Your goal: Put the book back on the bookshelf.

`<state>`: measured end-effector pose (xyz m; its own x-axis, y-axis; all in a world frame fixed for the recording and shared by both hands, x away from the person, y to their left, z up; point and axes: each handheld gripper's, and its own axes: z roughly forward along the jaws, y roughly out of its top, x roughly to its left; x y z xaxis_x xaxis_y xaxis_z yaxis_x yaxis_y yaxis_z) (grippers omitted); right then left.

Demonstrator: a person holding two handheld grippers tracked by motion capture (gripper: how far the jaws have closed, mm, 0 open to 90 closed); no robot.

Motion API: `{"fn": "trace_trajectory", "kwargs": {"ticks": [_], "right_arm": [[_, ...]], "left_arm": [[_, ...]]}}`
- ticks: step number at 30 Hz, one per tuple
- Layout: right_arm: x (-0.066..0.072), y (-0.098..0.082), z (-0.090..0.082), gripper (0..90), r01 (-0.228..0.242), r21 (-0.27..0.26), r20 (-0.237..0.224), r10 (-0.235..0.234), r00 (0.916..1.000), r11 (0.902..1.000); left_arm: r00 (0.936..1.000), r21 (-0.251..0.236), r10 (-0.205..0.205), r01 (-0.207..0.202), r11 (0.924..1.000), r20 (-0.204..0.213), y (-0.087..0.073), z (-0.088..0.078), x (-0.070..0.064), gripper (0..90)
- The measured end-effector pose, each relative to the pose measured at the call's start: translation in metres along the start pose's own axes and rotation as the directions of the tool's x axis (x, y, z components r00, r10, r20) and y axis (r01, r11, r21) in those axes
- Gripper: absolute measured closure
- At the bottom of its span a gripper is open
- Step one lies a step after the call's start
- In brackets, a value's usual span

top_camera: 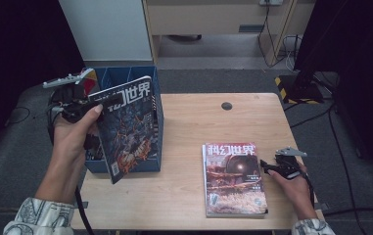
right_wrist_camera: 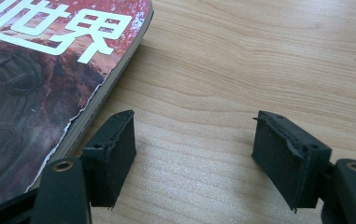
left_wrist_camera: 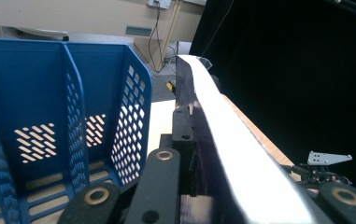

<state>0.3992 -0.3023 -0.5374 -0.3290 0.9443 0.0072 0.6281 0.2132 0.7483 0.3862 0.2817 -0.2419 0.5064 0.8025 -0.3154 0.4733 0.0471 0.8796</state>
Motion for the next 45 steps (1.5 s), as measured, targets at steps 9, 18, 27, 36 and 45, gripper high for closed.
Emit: {"fn": "trace_trajectory", "kwargs": {"ticks": [9,18,27,36,45], "right_arm": [[0.000,0.000,0.000,29.9,0.000,0.000,0.000,0.000,1.0000,1.0000],[0.000,0.000,0.000,29.8,-0.004,-0.001,0.000,0.004,1.0000,1.0000],[0.000,0.000,0.000,29.9,-0.001,0.000,0.000,0.001,1.0000,1.0000],[0.001,0.000,0.000,29.8,-0.006,-0.002,0.001,0.006,1.0000,1.0000],[0.001,0.000,0.000,29.7,-0.006,-0.002,0.002,0.006,1.0000,1.0000]], "left_arm": [[0.9995,-0.022,-0.008,0.008,0.9997,-0.032,0.007,-0.013,0.010,82.2],[0.9979,-0.038,-0.011,0.008,0.9992,-0.064,0.015,-0.023,0.017,82.2],[0.9963,-0.046,-0.015,0.011,0.9989,-0.084,0.018,-0.028,0.025,82.2],[0.9940,-0.052,-0.026,0.020,0.9984,-0.106,0.018,-0.036,0.034,82.2],[0.9904,-0.045,-0.031,0.025,0.9987,-0.135,0.019,-0.034,0.042,82.2]]}}
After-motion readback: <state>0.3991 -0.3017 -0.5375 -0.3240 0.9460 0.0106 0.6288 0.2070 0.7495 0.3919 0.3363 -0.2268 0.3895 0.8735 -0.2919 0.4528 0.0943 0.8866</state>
